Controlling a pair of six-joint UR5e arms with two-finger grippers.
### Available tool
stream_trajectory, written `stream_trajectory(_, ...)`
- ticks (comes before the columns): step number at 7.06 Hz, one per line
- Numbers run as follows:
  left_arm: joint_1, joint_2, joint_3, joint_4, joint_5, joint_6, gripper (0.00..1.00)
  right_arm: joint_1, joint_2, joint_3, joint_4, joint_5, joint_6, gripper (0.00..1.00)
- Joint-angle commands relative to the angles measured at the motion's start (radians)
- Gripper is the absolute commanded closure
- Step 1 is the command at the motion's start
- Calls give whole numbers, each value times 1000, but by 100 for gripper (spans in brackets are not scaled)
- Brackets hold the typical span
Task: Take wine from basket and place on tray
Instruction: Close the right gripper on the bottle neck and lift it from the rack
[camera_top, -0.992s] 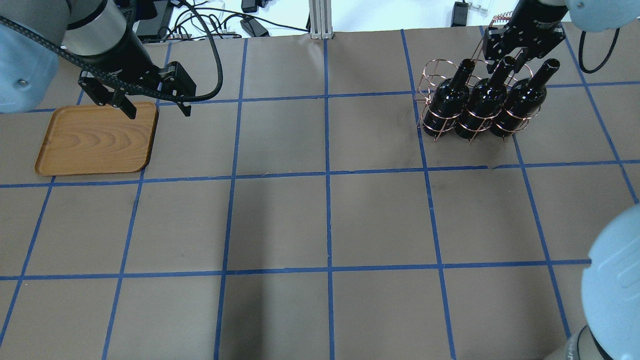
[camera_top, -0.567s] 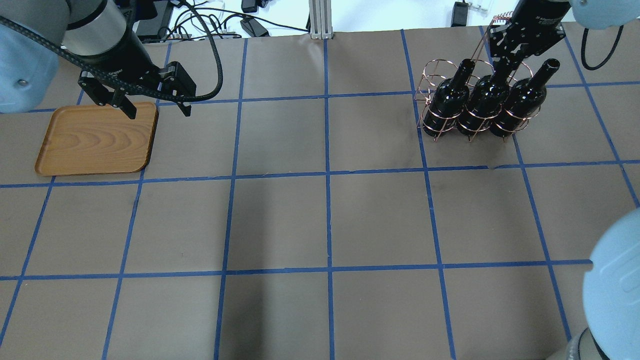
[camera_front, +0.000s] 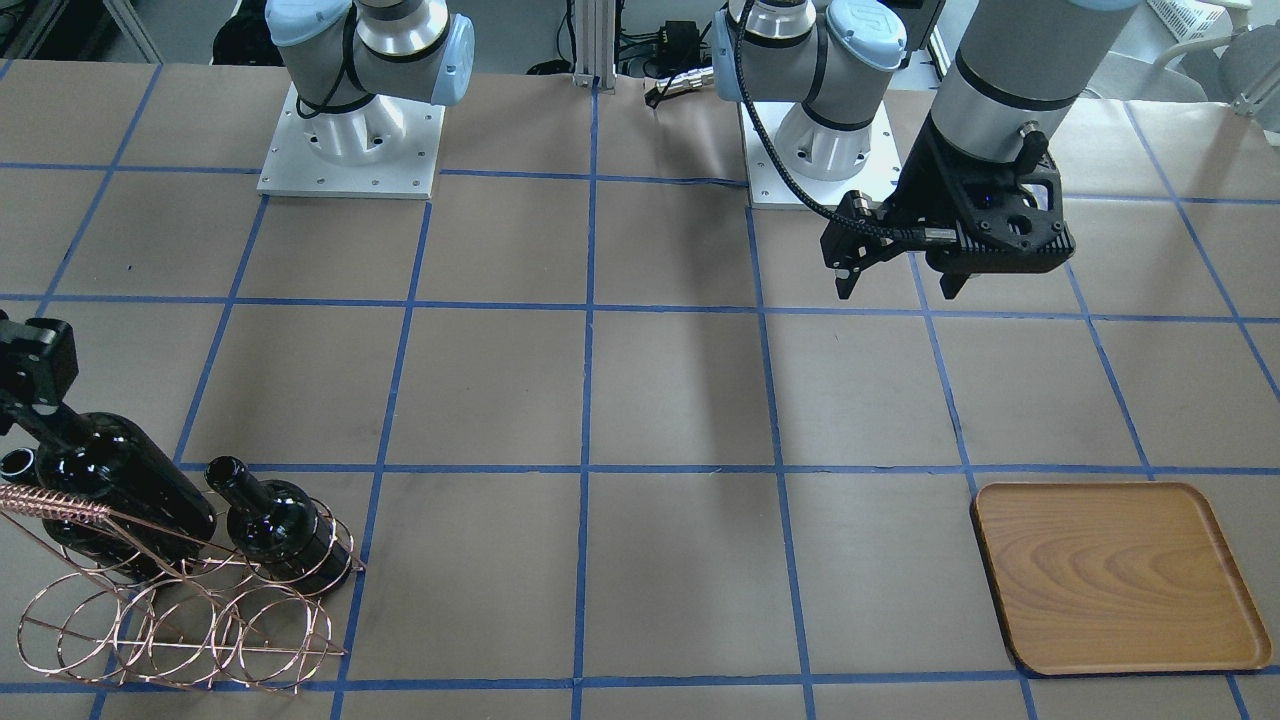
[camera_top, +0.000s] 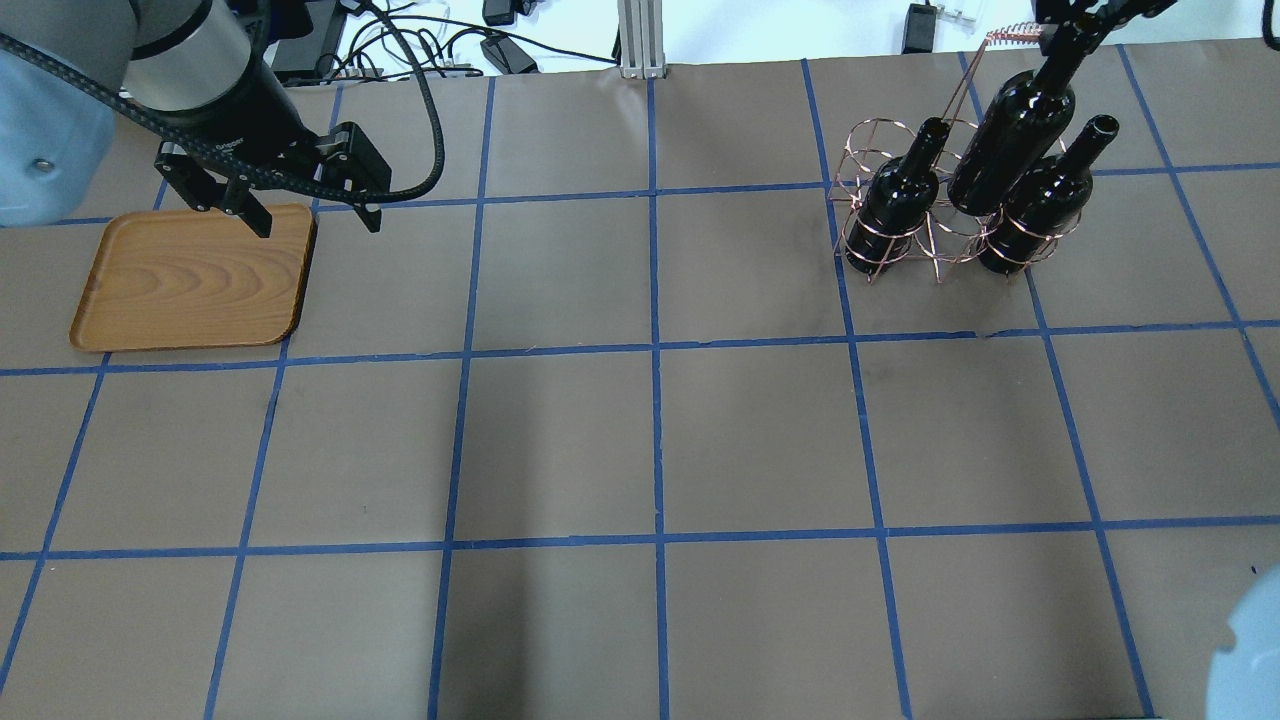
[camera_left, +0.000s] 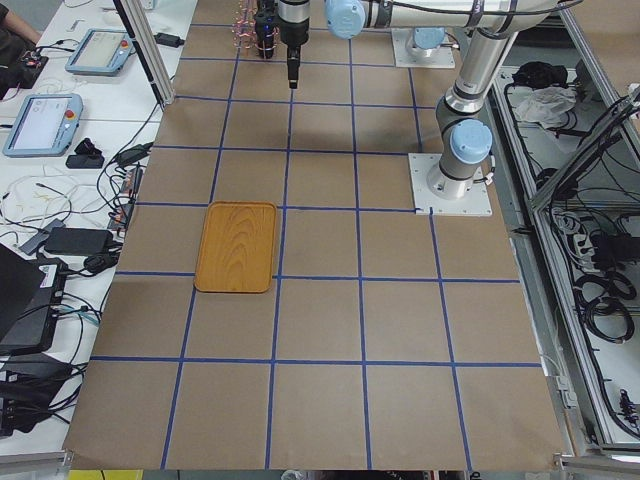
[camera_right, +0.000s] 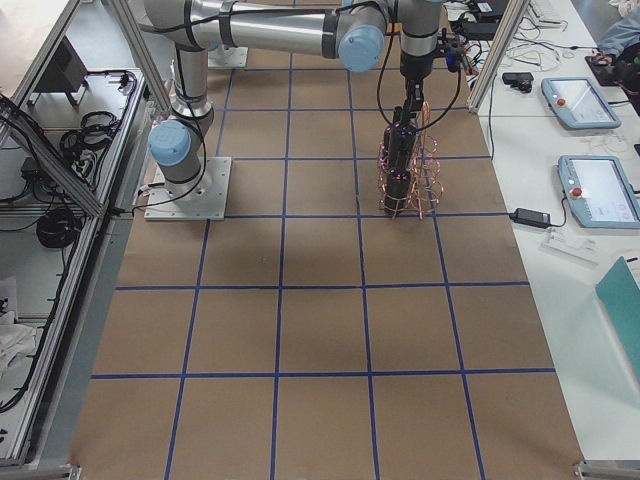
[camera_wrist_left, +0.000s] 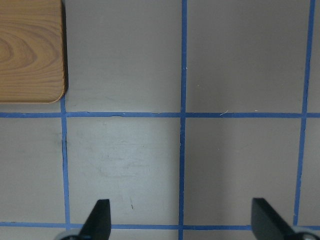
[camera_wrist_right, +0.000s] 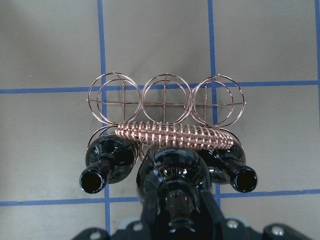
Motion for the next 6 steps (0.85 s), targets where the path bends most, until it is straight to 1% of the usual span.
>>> stream_trajectory(1, 0, 0, 0, 0, 0, 0, 0, 17, -49, -7, 95, 2, 29, 96)
stream_trajectory(2, 2, 0, 0, 0, 0, 0, 0, 87, -53, 25, 114, -4, 154, 96)
stream_trajectory(3, 3, 0, 0, 2, 1, 0, 0, 175, -55, 78, 106, -28, 274, 99)
stream_trajectory(4, 2, 0, 0, 2, 0, 0, 0, 257, -50, 103, 74, -38, 392, 100)
stream_trajectory(5, 5, 1, 2, 2, 1, 0, 0, 320, -37, 117, 18, -30, 511, 100)
stream_trajectory(6, 15, 1, 8, 7, 2, 2, 0, 363, -20, 122, 4, -27, 576, 100)
